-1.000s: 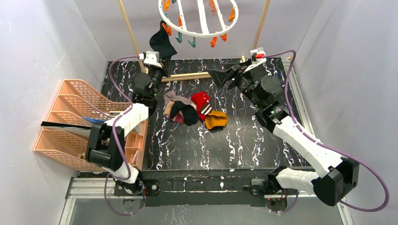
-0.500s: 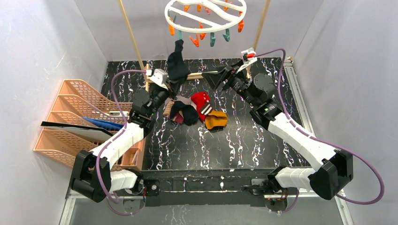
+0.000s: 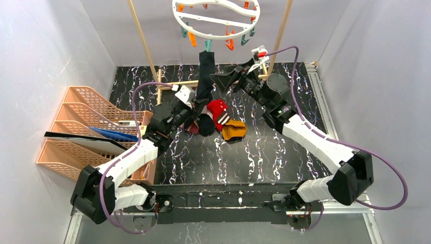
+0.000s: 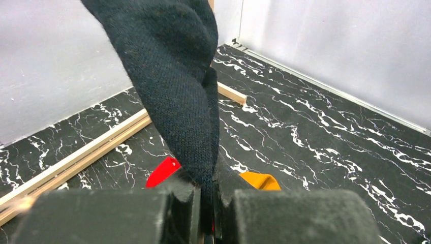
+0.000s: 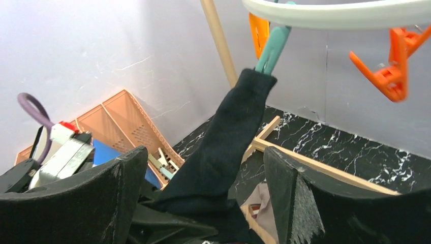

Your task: Remove the socks clipped to the hanger

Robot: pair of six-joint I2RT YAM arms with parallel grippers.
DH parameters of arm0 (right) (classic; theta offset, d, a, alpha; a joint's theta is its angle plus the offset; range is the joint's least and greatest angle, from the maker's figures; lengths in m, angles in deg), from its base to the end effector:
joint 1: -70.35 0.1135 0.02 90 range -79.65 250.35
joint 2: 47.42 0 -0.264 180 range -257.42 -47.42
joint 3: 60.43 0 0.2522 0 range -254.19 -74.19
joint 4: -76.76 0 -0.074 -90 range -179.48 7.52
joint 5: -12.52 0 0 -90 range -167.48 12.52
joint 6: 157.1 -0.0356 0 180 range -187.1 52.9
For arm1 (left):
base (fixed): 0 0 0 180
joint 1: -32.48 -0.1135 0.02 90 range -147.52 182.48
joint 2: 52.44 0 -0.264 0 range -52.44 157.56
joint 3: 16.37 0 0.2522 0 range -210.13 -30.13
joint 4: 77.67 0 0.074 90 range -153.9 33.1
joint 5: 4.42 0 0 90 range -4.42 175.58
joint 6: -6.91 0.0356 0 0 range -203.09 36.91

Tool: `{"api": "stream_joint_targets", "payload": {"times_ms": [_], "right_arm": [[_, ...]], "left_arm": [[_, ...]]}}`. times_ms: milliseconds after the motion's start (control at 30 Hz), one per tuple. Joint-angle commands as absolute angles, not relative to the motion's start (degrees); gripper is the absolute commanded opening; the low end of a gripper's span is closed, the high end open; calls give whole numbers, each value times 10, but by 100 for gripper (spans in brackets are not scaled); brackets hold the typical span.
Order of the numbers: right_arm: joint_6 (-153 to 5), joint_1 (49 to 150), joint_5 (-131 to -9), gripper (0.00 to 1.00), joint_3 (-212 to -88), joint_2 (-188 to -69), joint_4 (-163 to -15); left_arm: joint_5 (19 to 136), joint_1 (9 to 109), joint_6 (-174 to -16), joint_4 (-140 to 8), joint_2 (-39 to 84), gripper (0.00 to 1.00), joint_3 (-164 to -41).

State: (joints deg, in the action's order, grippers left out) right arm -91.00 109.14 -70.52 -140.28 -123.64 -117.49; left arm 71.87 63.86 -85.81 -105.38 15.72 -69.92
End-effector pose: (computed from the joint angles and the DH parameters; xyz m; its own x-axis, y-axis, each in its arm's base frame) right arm 0.2412 0.1994 0.4194 -0.0696 0.4600 -0.8852 -0.7477 0.5634 0.3516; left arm 0.2275 -0.1486 0.3195 0.1599 -0.1515 -0.9754 0.7113 0.7028 0.0074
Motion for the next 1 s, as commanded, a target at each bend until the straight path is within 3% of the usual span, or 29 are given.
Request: {"api": "stream_joint_targets", "payload": {"times_ms": [0, 333, 633, 967], "right_arm": [[-872, 1093, -708, 92, -1469, -1263, -1214], [-837, 1085, -724, 92, -1538, -1320, -1203], [-979, 1003, -581, 92, -1498, -1360, -1298], [-1065, 1000, -509, 91, -1496, -1418, -1388]], "left_arm": [[732, 643, -841, -1041, 121, 0, -691], [733, 652, -834, -1028, 127, 0, -689], [732, 668, -816, -991, 117, 0, -697], [733, 696, -806, -957, 121, 0, -706]]}}
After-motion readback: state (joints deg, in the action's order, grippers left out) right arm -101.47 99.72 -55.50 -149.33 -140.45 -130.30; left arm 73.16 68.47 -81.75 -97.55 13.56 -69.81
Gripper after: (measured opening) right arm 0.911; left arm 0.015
